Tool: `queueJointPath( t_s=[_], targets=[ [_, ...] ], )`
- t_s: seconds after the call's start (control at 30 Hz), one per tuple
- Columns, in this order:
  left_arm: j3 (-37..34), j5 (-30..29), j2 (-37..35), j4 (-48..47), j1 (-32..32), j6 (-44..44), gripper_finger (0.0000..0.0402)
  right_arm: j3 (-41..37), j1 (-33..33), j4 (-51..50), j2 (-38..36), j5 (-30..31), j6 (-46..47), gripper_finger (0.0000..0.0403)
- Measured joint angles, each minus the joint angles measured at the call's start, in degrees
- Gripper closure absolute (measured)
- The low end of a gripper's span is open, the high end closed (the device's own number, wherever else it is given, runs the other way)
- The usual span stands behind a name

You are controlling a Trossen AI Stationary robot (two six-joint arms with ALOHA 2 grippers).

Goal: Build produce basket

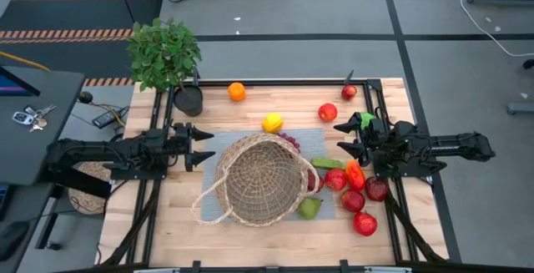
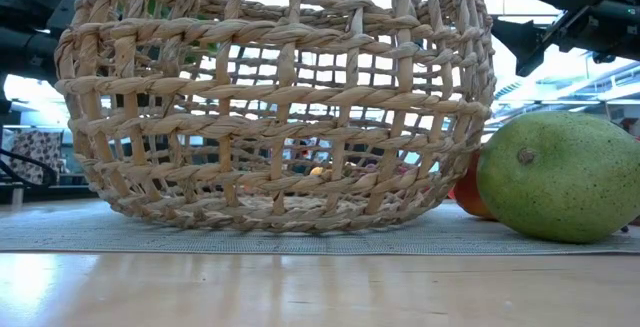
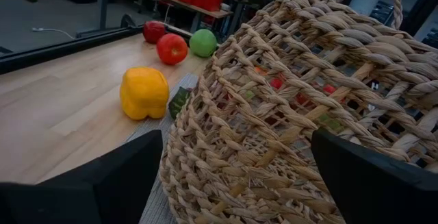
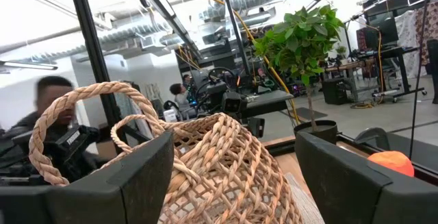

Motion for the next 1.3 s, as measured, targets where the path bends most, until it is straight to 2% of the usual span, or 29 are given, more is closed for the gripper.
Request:
queueJointPath(
  t_s=[0.67, 1.03, 1.3],
  targets=[
    [0.0, 0.0, 0.0, 0.0, 0.0, 0.0, 0.0019, 0.0, 0.0, 0.0, 0.0, 0.0, 0.0, 0.0095],
    [0.0, 0.0, 0.0, 2.3, 0.0, -6.0, 0.0019, 0.0, 0.0, 0.0, 0.0, 0.0, 0.0, 0.0095],
    [0.0, -1.8, 0.0, 7.1, 0.0, -3.1, 0.0019, 0.0, 0.0, 0.0, 0.0, 0.0, 0.0, 0.0095]
  ],
)
